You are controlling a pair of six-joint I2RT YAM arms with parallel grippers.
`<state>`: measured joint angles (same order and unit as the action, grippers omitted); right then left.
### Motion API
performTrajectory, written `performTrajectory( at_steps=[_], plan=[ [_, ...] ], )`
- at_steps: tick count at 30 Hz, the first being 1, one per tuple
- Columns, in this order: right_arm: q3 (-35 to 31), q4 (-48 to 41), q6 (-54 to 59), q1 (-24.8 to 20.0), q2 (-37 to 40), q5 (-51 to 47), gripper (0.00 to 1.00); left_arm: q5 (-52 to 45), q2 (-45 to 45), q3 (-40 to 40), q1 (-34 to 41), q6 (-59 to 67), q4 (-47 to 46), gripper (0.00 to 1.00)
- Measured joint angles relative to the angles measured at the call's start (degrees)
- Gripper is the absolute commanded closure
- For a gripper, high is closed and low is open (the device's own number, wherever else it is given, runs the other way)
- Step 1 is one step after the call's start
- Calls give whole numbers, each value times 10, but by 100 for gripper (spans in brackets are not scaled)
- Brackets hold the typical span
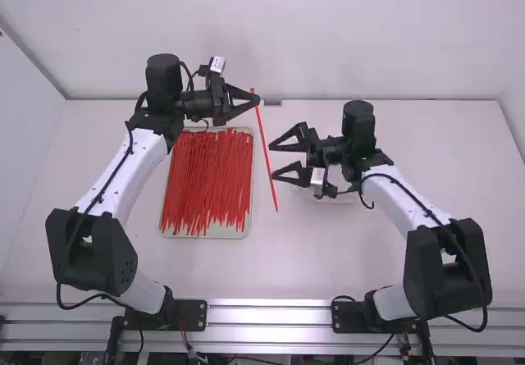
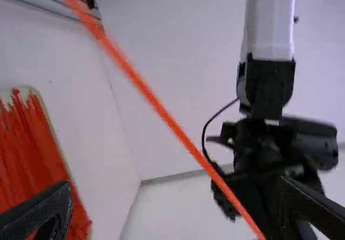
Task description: Fasten the cable tie
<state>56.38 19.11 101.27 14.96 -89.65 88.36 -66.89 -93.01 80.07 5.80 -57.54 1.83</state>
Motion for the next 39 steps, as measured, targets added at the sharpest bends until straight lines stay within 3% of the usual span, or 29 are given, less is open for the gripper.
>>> performTrajectory(
  at_steps=[11, 32, 34, 39],
  plan=[
    [0, 0, 80, 32, 0, 0, 1, -15, 0, 0, -19, -11, -10, 98],
    [0, -1, 86, 66, 0, 0, 0, -14, 0, 0, -33, 71, -121, 97],
    [0, -1, 87, 66, 0, 0, 3, -15, 0, 0, -33, 79, -124, 98],
    [0, 0, 86, 68, 0, 0, 25, -4, 0, 0, -35, 96, -152, 98]
  ],
)
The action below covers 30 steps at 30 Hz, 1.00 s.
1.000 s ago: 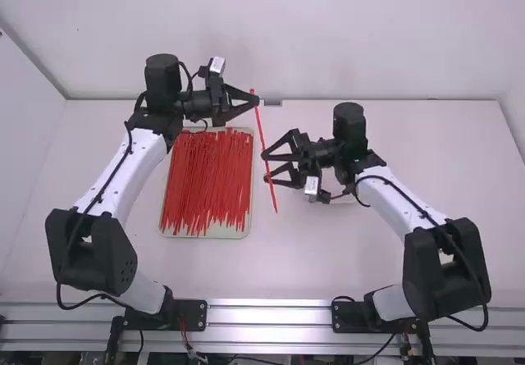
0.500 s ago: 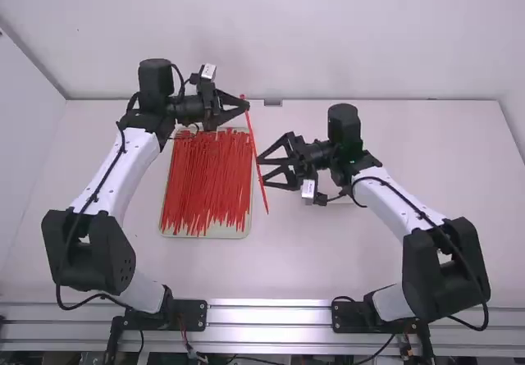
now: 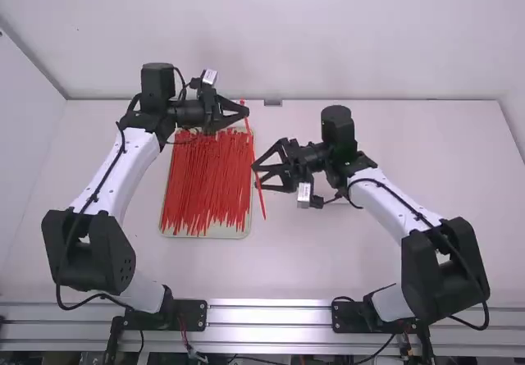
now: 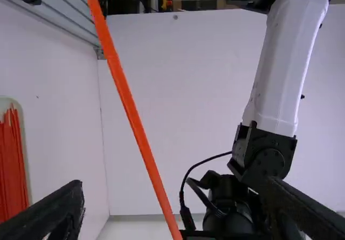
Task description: Fasten the cable tie
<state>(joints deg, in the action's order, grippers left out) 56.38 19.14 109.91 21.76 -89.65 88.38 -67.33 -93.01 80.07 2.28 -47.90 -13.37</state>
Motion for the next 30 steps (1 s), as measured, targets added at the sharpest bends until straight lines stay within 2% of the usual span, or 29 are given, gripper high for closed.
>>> performTrajectory(
  at_steps=[2, 10, 14, 18, 21, 24, 26, 30],
  plan=[
    [-4, 0, 4, 0, 0, 0, 36, 5, 0, 0, -2, 9, -13, 98],
    [-16, -1, 13, 0, 0, 0, 47, 17, 0, 0, -16, 17, -29, 97],
    [-16, 0, 13, 10, 0, 0, 60, 20, 0, 0, -16, 17, -29, 98],
    [-16, 0, 13, 19, 0, 0, 66, 20, 0, 0, -16, 17, -29, 98],
    [-16, -1, 13, 20, 0, 0, 67, 21, 0, 0, -17, 17, -29, 98],
    [-16, -1, 13, 20, 0, 0, 73, 26, 0, 0, -17, 17, -29, 98],
    [-16, -2, 13, 20, 0, 0, 81, 29, 0, 0, -17, 18, -29, 98],
    [-16, -2, 12, 20, 0, 0, 87, 31, 0, 0, -16, 19, -26, 98]
  ],
)
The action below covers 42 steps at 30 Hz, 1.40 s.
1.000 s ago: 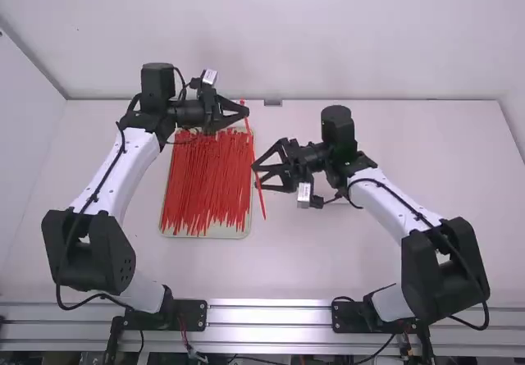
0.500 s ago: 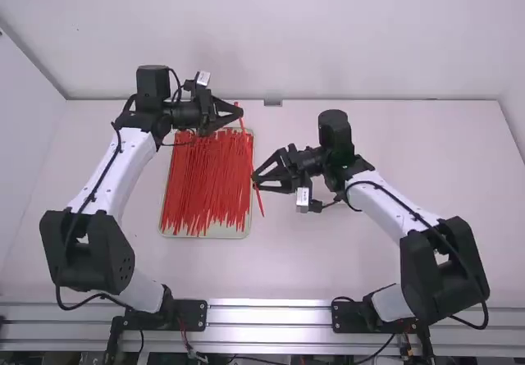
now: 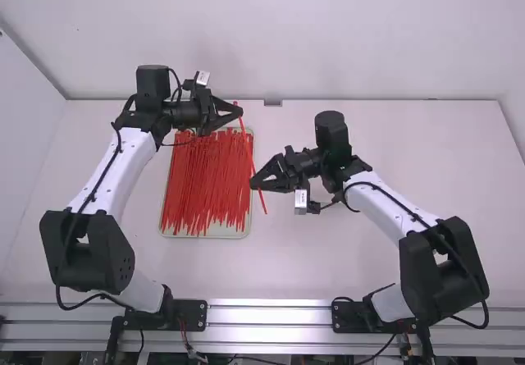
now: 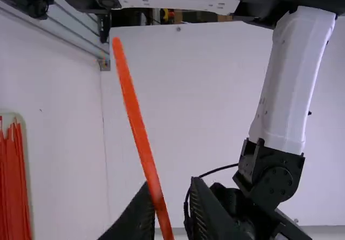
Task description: Fasten the cable tie
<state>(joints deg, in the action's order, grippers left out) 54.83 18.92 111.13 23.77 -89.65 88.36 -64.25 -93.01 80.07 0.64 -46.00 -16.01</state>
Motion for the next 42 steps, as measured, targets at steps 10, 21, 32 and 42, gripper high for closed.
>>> performTrajectory(
  at_steps=[10, 21, 32, 42],
  plan=[
    [0, 0, 1, 0, 0, 0, 97, 0, 0, 0, 0, 5, 0, 98],
    [0, 3, -17, -1, 0, -3, 100, 25, 0, 0, 0, 21, -16, 98],
    [0, 2, -54, -2, 0, -14, 100, 55, 0, 0, 0, 25, -25, 98],
    [0, 5, -78, -2, 0, -30, 100, 45, 0, 0, 1, 86, 17, 98]
  ],
)
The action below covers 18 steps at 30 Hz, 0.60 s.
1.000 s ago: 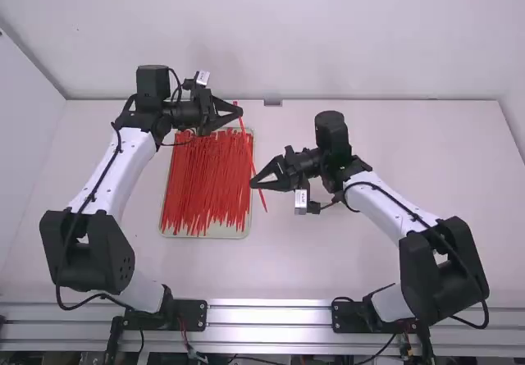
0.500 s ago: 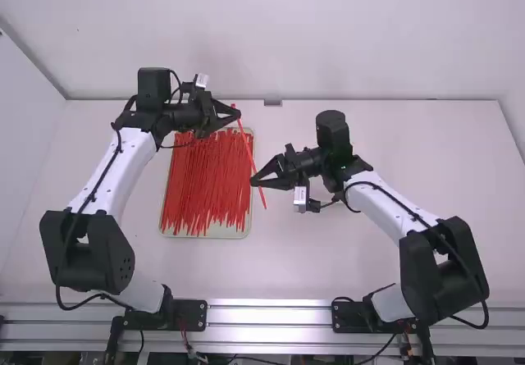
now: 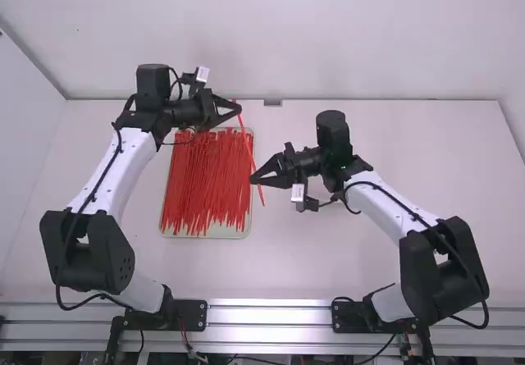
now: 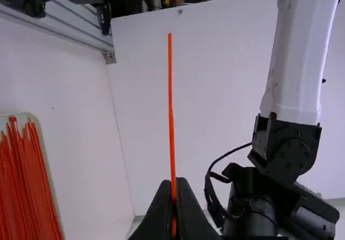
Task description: Fasten the cable tie
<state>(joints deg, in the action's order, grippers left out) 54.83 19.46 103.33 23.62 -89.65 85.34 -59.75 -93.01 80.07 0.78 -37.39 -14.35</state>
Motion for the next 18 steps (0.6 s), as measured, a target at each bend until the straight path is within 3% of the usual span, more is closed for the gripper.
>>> performTrajectory(
  at_steps=[18],
  plan=[
    [0, -1, -23, 0, 0, -4, 97, -2, 0, 0, 0, 30, 5, 98]
  ],
)
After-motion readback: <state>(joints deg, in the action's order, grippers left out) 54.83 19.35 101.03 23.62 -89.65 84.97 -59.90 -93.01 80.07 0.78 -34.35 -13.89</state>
